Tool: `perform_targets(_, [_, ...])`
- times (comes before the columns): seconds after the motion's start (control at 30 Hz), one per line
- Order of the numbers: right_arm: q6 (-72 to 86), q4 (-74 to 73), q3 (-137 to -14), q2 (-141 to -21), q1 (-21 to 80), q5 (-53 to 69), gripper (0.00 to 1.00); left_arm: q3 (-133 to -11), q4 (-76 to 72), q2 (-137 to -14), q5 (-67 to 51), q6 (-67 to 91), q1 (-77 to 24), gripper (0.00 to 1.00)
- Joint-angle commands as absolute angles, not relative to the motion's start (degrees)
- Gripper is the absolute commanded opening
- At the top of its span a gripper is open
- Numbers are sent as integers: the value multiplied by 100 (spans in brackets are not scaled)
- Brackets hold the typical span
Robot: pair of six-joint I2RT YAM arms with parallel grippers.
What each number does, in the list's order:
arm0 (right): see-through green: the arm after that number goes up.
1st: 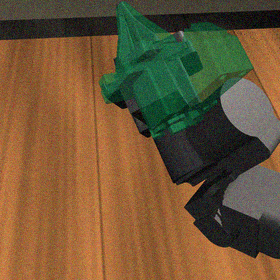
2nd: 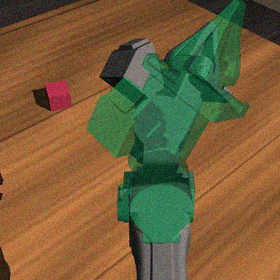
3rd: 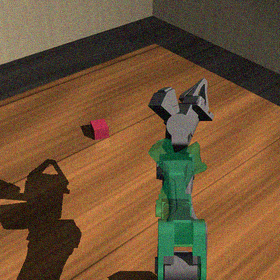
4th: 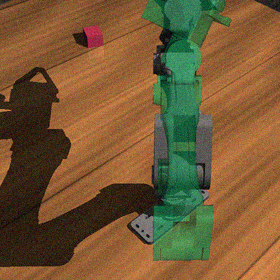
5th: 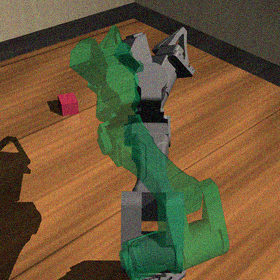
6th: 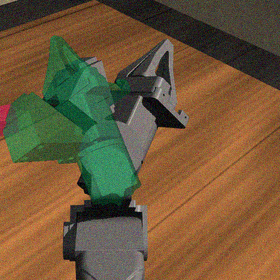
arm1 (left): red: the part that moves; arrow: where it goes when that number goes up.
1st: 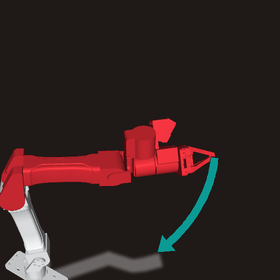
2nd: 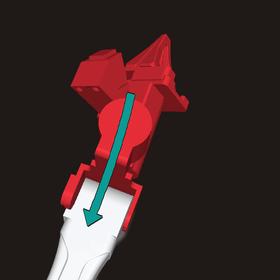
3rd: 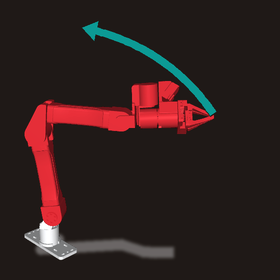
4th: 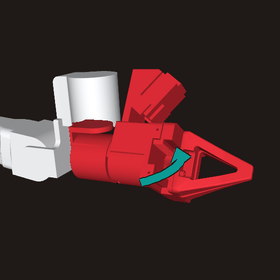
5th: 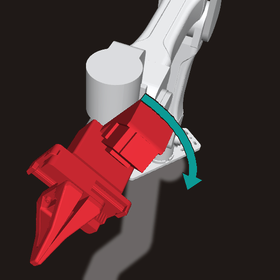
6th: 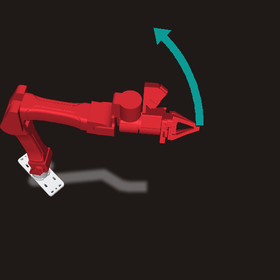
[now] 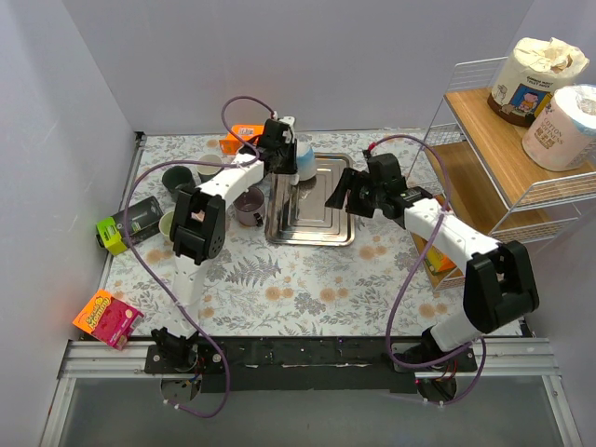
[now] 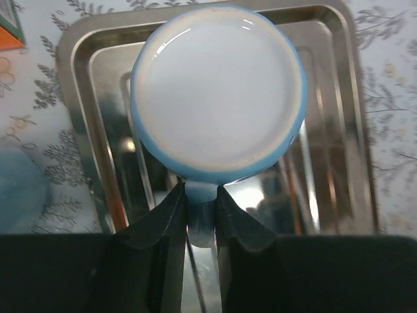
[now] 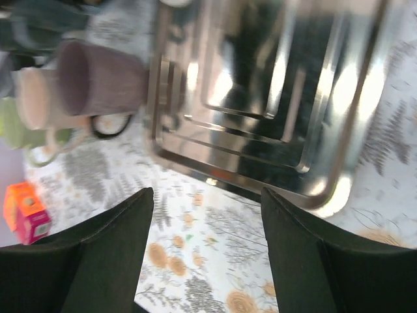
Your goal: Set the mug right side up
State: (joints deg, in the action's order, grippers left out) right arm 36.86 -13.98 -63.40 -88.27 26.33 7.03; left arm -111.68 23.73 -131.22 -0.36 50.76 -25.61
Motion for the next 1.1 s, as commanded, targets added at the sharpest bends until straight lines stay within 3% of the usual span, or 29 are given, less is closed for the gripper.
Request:
perform_targets(0.0, [3551, 147, -6214, -8175, 2619, 1843, 74, -11084, 1961, -11665, -965, 6045, -2584, 0])
perform_targets(0.23, [3972, 1124, -6213, -7875, 2619, 2469, 76, -10837, 1723, -10627, -1520, 6941, -2593, 0])
perform_targets(0.43, [4622, 1668, -6557, -7892, 2610, 2803, 77, -11337, 1775, -10231, -1670, 7593, -2584, 0])
perform_targets(0.7, [5791, 4270, -6749, -8112, 2619, 3287, 77, -11425, 1495, -9782, -2327, 8629, -2558, 0])
perform_targets(0.87, [6203, 4762, -7136, -8454, 2593, 3156, 77, -11926, 1257, -9870, -2733, 9087, -2549, 0])
perform_targets(1.07, [6626, 5281, -7286, -8894, 2601, 2813, 70, -11769, 1029, -9721, -2935, 9334, -2549, 0])
